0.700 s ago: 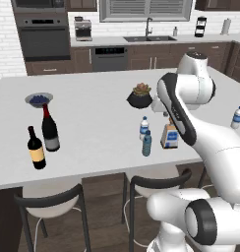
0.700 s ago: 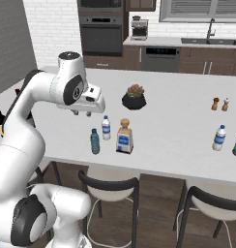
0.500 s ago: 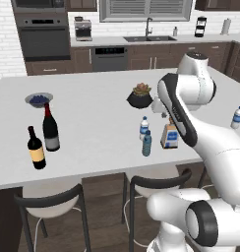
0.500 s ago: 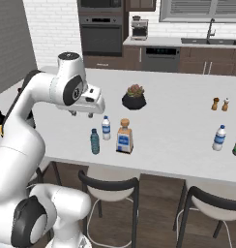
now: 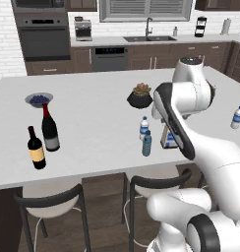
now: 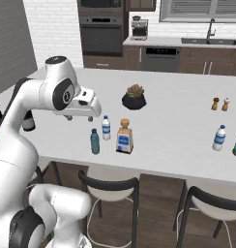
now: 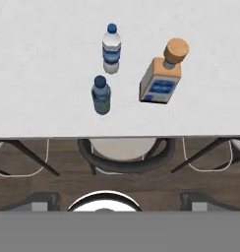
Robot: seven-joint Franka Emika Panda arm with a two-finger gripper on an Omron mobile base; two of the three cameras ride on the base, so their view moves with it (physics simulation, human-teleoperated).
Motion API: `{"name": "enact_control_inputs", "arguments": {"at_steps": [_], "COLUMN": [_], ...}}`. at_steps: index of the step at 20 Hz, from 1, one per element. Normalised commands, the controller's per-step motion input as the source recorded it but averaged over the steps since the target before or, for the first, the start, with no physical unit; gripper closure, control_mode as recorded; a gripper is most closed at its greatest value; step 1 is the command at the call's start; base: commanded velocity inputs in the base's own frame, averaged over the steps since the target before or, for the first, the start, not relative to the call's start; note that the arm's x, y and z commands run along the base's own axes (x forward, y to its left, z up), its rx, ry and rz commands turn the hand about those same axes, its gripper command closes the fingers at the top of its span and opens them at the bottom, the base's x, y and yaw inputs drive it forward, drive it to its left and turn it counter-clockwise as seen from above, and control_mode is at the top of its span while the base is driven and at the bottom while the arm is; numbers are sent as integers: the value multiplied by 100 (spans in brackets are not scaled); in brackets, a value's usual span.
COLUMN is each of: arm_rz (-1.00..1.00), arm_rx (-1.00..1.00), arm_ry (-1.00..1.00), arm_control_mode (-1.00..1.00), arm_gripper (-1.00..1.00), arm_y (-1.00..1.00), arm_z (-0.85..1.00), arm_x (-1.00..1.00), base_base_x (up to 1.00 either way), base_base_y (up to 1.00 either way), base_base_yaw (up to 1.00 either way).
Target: Move the plastic bottles in the middle to the plastics group, and the glass bottles in the middle to the glass group.
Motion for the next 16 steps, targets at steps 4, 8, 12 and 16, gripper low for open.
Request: {"name": "enact_control_inputs", "arguments": {"at_steps": [4, 8, 12, 16], "arm_rz": [0, 0, 0, 0], "arm_rx": [0, 0, 0, 2], "arm_ry": [0, 10, 26, 17], "arm_control_mode": [-100, -100, -100, -100], "arm_gripper": [-100, -100, -100, -100], "arm_y": [-99, -99, -61, -15], "arm_z": [16, 8, -8, -19], "arm_x": [11, 64, 100, 98], "base_base_x": [0, 0, 0, 0], "base_base_y": [0, 0, 0, 0], "base_base_yaw": [0, 0, 0, 0]}}
